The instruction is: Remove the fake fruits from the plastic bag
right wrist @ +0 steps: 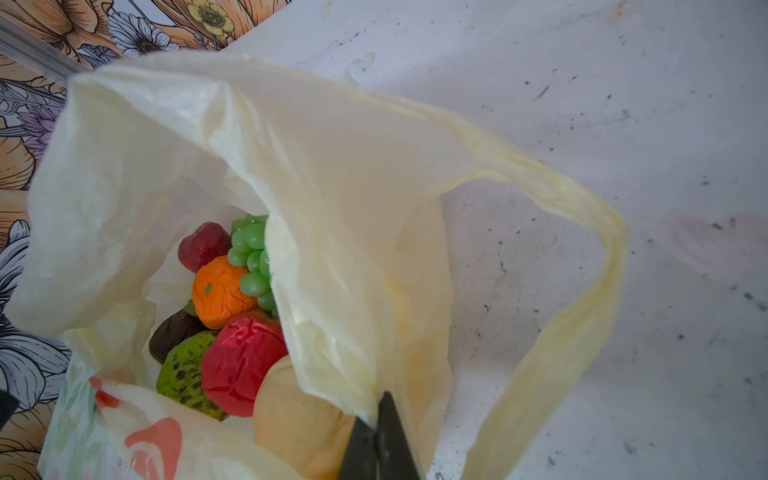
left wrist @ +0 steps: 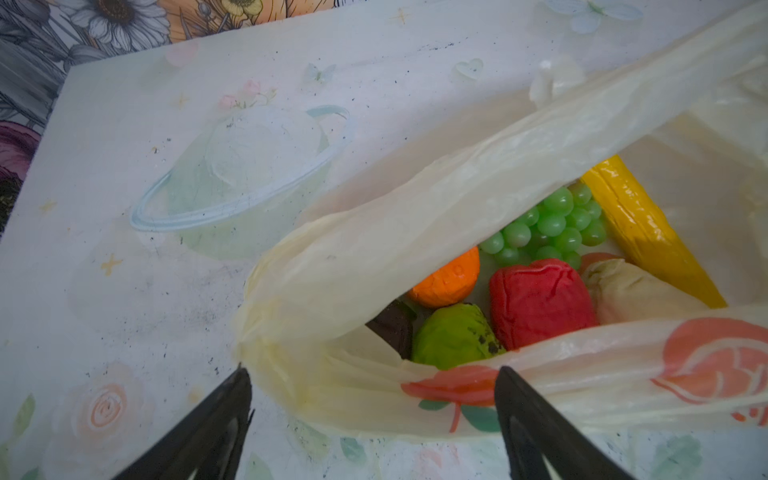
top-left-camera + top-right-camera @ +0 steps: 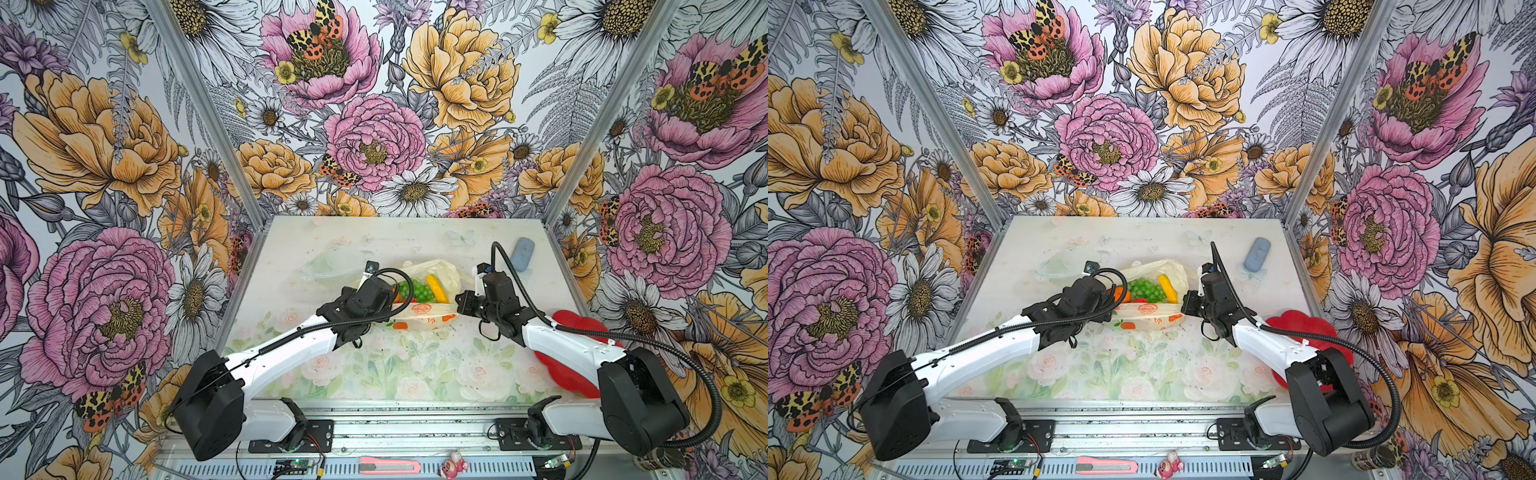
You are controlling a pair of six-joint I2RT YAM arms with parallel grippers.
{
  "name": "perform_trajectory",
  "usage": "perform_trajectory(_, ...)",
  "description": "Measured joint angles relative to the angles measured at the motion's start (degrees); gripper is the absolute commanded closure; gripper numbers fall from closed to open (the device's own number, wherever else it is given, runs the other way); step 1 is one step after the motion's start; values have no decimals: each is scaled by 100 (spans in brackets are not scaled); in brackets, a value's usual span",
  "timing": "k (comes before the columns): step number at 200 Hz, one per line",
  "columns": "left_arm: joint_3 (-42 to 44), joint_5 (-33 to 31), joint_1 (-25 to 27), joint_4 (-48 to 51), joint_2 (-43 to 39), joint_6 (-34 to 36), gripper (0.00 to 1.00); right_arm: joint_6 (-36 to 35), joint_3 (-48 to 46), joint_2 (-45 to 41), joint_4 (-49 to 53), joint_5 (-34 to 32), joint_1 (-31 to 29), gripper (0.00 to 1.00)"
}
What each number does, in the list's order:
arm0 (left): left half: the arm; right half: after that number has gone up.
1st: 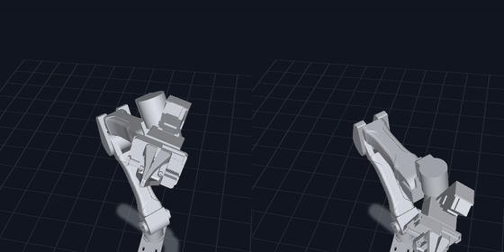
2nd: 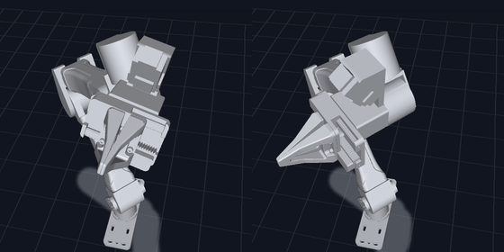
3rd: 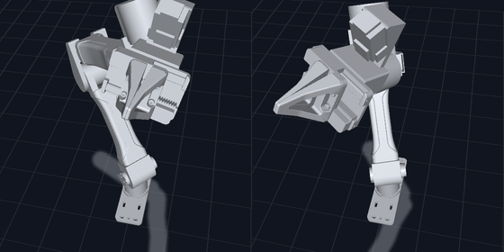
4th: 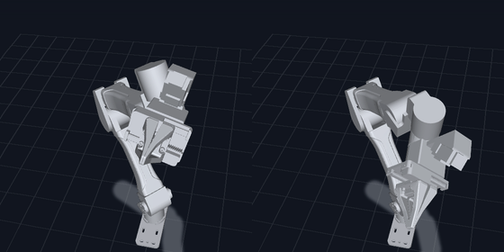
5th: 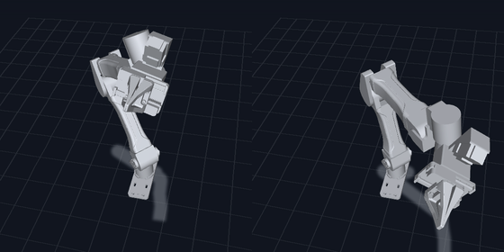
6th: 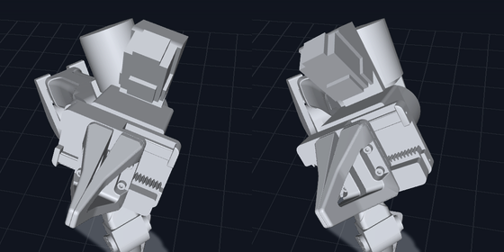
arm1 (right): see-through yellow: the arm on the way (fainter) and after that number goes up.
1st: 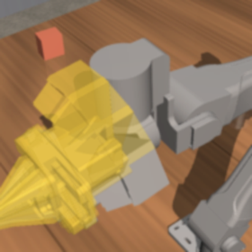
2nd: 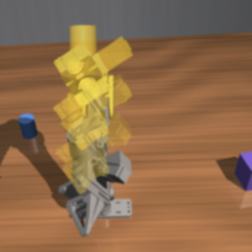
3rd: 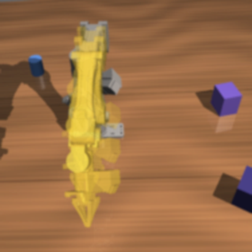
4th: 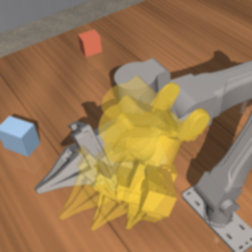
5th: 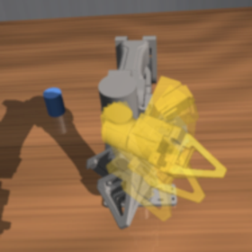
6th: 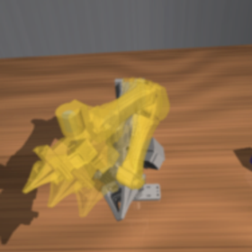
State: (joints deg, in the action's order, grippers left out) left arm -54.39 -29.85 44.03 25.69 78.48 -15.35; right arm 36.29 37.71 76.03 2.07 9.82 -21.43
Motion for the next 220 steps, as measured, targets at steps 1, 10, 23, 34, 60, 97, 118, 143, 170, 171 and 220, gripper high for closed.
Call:
perform_trajectory(1,-46,2,-17,2,50,35,10,-2,4,0,0,2,0,100)
perform_trajectory(10,-289,26,-118,-37,369,192,17,-26,15,0,7,2,-2,100)
perform_trajectory(23,-649,136,-389,-55,883,372,30,-68,28,0,33,4,-7,100)
perform_trajectory(34,-933,260,-693,-66,1327,411,40,-138,28,0,39,7,-33,100)
perform_trajectory(60,-1399,710,-1379,-28,2013,407,66,-363,28,2,142,33,-44,100)
perform_trajectory(97,-1923,1917,-2317,-48,2531,125,89,-708,39,186,273,-68,-138,100)
perform_trajectory(118,-2039,2535,-2660,-129,2844,-136,93,-839,85,402,286,-223,-181,100)
perform_trajectory(143,-1961,3047,-2841,-103,3095,-321,94,-944,284,704,326,-367,-186,100)
perform_trajectory(170,-1834,3191,-2922,-22,3104,-387,92,-1038,562,848,400,-426,-186,100)
perform_trajectory(171,-1829,3193,-2922,-20,3104,-389,92,-1038,573,850,402,-426,-186,100)
perform_trajectory(220,-1204,3189,-2898,26,2562,-603,38,-1246,1215,1207,452,-511,-245,100)
